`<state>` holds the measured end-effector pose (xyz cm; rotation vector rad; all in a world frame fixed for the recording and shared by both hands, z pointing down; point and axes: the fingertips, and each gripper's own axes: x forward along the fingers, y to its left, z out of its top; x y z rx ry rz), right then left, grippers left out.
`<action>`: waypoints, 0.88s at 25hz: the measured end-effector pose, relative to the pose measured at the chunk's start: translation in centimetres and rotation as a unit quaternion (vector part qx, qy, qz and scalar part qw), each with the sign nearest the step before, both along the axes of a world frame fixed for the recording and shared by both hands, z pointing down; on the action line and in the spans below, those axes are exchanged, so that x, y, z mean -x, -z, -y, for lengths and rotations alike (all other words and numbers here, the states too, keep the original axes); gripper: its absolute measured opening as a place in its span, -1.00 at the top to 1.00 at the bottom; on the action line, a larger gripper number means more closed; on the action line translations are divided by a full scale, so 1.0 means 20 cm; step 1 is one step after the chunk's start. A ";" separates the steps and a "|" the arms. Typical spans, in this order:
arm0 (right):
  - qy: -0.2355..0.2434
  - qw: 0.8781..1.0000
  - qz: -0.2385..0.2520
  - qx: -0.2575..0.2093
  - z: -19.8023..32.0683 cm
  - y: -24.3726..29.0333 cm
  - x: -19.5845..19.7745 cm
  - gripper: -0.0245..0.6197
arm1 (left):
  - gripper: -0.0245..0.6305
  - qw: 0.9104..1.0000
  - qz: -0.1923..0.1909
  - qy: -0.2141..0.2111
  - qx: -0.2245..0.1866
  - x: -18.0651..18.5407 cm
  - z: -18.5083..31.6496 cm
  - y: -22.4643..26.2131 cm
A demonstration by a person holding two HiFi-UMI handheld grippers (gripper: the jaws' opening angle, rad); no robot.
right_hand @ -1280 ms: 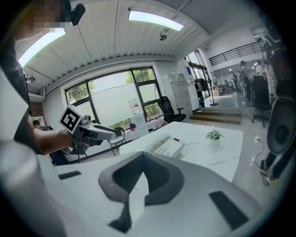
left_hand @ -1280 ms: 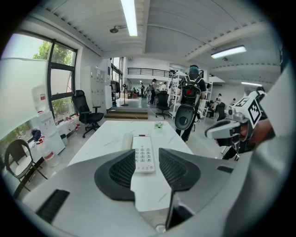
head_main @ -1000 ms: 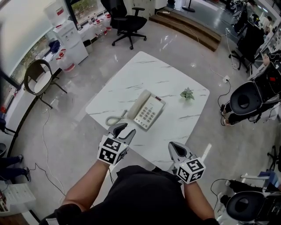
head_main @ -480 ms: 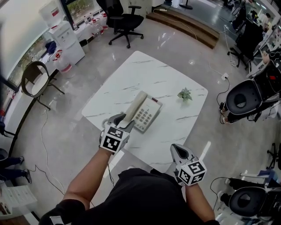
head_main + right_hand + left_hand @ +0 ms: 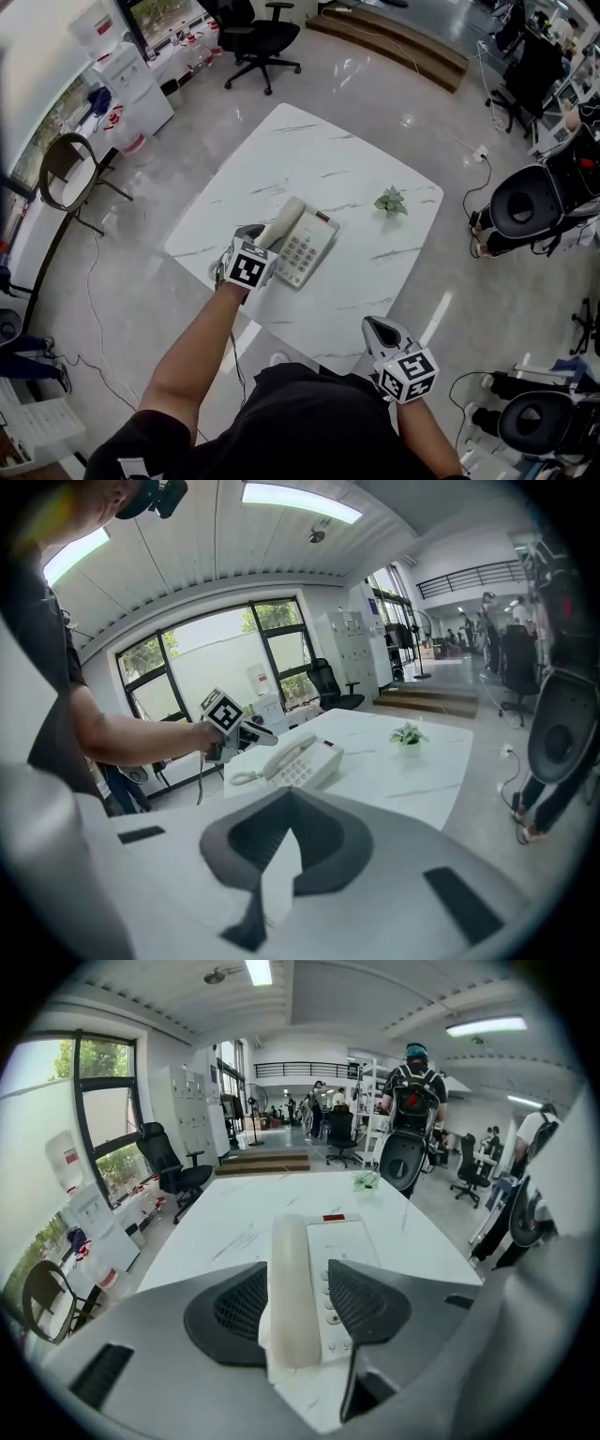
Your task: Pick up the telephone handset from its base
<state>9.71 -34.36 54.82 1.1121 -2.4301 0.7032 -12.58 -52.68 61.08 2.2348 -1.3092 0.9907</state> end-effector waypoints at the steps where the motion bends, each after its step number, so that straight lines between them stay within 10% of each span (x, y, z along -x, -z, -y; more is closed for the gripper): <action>1: -0.001 1.000 -0.001 0.002 0.01 -0.01 -0.01 0.92 | 0.28 1.000 0.003 0.002 0.008 0.00 0.03 -0.04; 22: -0.040 0.999 0.000 0.036 -0.01 -0.16 -0.20 0.92 | 0.25 0.995 0.050 0.008 0.086 -0.06 0.23 -0.35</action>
